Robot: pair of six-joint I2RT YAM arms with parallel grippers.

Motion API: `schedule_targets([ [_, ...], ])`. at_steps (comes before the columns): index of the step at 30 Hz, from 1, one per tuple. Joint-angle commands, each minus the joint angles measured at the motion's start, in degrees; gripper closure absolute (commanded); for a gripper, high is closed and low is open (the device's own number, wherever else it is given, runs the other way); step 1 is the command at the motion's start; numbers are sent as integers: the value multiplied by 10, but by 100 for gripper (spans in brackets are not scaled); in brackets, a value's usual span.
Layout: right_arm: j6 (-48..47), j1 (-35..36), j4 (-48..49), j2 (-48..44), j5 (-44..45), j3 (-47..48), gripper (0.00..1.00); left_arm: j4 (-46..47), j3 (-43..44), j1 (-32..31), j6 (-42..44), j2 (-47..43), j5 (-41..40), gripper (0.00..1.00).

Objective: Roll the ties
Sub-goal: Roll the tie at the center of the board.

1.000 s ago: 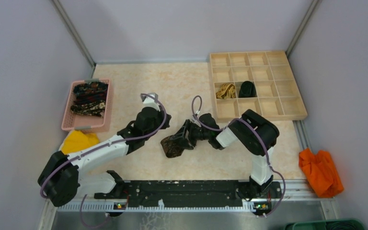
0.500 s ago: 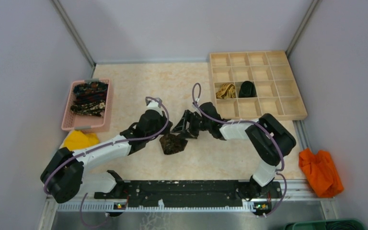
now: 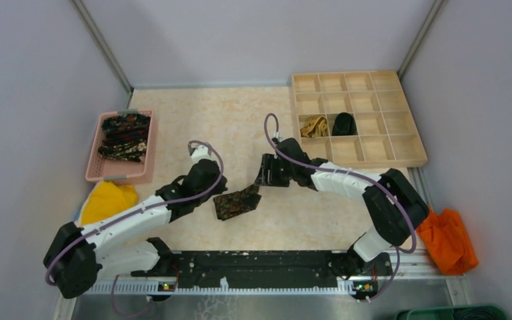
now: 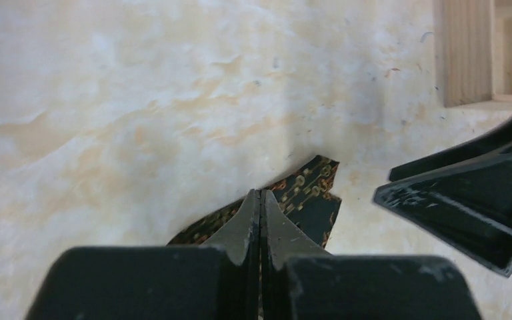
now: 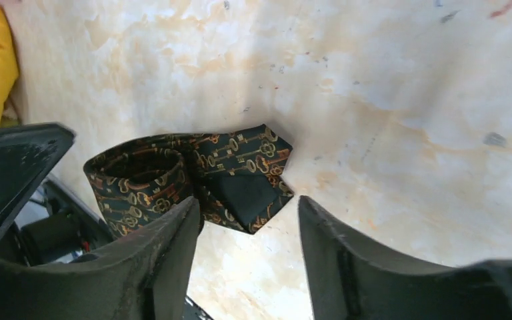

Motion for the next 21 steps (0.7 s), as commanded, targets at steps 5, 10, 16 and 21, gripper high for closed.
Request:
schedule_targets([
  [5,-94,39,-18,-85,87,15,66,-367,30,-42,-237,-91,-165,100],
  [10,-120,98,-29,-88,77,32,70,-422,-2,-62,-337,-60,-140,100],
  [16,-128,128,-17,-85,29,27,71,-453,-4,-73,-386,-22,-163,100],
  [21,-132,130,3,-53,-17,36,71,-432,-6,-73,-375,-9,-173,100],
])
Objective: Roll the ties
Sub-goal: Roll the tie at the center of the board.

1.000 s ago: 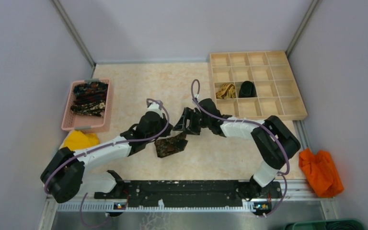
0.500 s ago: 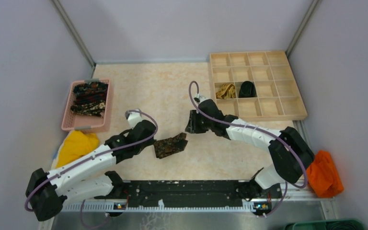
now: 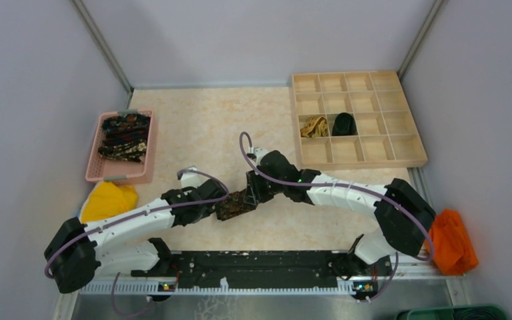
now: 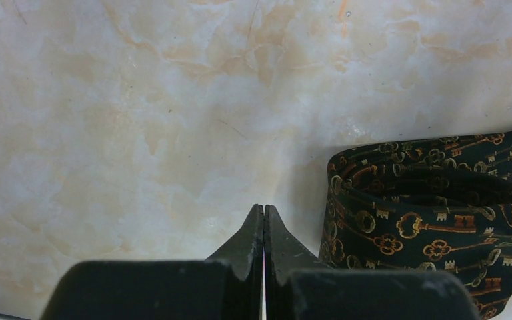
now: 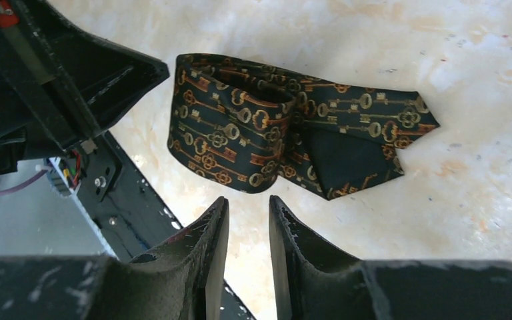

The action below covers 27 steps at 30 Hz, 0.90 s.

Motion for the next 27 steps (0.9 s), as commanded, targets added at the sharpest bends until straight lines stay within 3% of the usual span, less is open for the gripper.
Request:
schedule_targets([
  [1,-15,3,36,28,-49,35,71,-61,-6,-4,-123,13,-47,100],
  [9,-7,4,59,122,-69,60,72,33,-23,-15,-84,32,-17,100],
  [16,-9,-3,39,124,34,59,72,102,-35,-35,-59,25,5,100],
  [27,-20,-24,56,144,44,47,72,200,26,-44,28,94,21,100],
])
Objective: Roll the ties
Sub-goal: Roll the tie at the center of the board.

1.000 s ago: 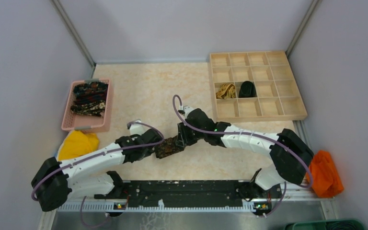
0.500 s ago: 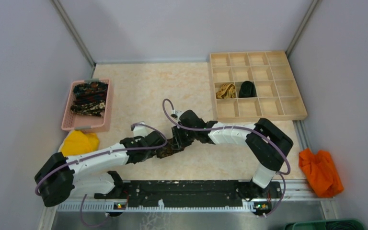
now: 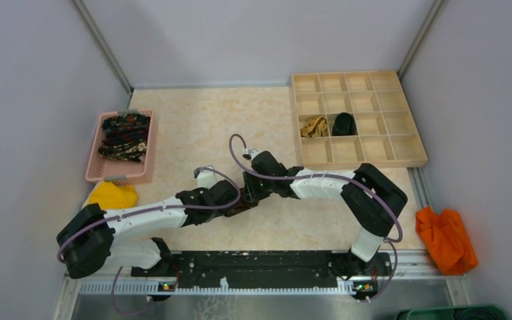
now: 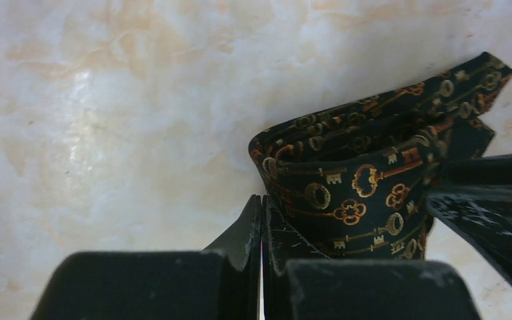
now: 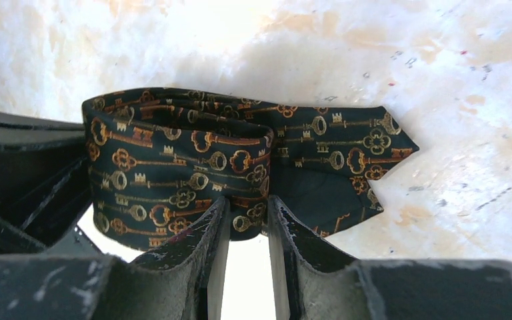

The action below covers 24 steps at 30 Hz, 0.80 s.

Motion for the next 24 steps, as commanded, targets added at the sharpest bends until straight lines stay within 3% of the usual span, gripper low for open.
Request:
schedule_targets([
  [1,-11,-14,19,14,17,12,72,57,49,-6,13,29,2,100],
  [14,1,-45,5,-5,50,-1,72,114,137,-13,84,114,32,100],
  [24,6,-66,-86,-60,166,11,71,126,170,-14,105,169,44,100],
])
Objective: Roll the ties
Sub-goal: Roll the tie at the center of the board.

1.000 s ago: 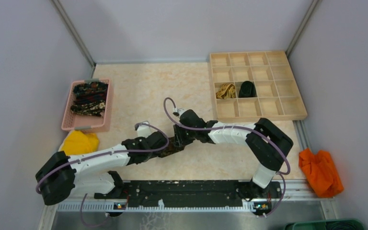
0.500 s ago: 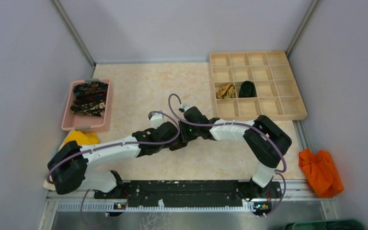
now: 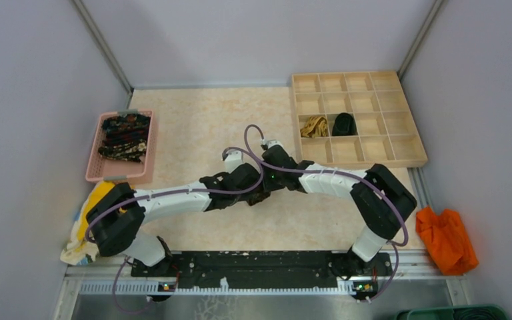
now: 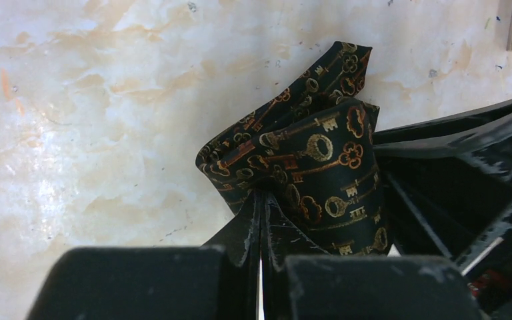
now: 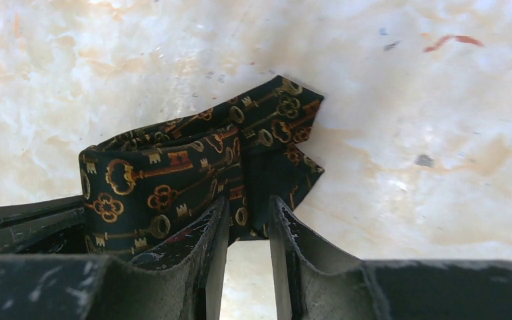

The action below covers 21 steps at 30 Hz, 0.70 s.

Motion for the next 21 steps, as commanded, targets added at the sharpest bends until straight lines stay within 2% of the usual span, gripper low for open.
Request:
schedule_targets([
  [1,5,-14,-35,-44,63,15,71,18,27,-5,15,17,13,100],
  [21,3,-71,-44,13,104,23,74,27,73,-5,49,54,20,100],
])
